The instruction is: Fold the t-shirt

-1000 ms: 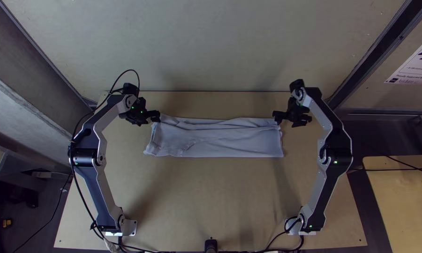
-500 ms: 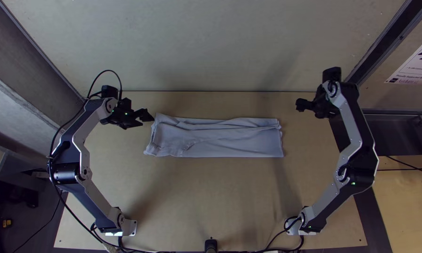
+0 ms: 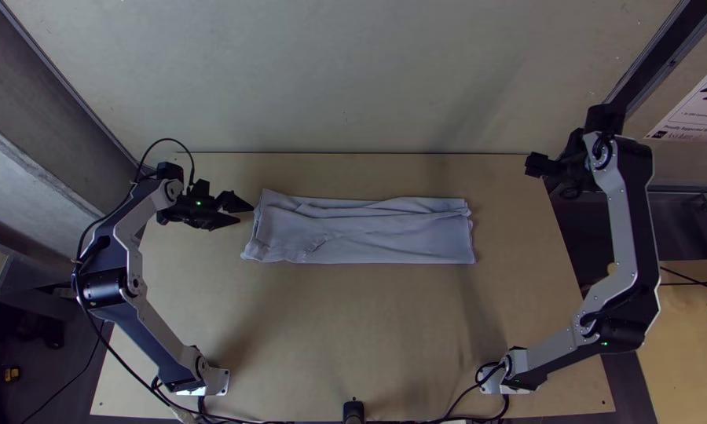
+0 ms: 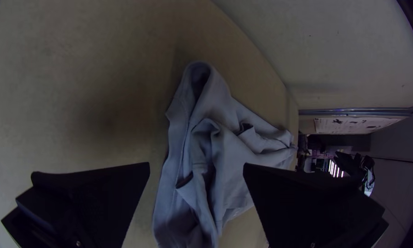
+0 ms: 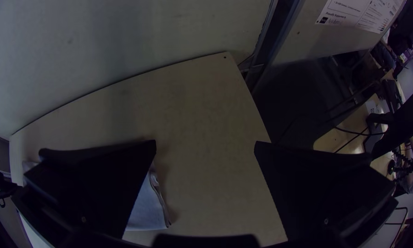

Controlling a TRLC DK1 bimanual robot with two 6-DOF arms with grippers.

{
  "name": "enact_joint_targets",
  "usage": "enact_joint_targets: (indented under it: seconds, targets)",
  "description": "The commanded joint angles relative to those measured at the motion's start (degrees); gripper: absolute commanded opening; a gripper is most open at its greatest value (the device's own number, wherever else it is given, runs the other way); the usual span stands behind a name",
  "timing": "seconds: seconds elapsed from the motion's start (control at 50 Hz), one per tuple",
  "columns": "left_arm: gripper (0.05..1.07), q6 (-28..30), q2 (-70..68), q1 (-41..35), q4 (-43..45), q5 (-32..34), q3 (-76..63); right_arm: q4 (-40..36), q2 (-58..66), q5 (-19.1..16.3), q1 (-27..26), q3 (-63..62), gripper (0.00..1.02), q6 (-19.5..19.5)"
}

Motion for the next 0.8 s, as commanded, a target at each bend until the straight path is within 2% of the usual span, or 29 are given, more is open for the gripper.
enact_joint_targets:
  seconds: [0.0,0.48,0.78]
  targets:
    - [1.03,1.6,3.0,0.4,0.3,1.6,-1.9,-0.1,-3.0,0.5,-0.3,-1.6,0.98,-1.0]
    - [1.03,1.9,6.0,-4.2,0.3,4.7,-4.4,-0.1,-7.7,0.5,-0.9,-8.7,0.98,-2.1]
    - [1.03,-4.5,6.7,-11.8,4.2,5.4,-5.4,0.0,-8.2,0.5,-0.6,-10.0,0.98,-2.0]
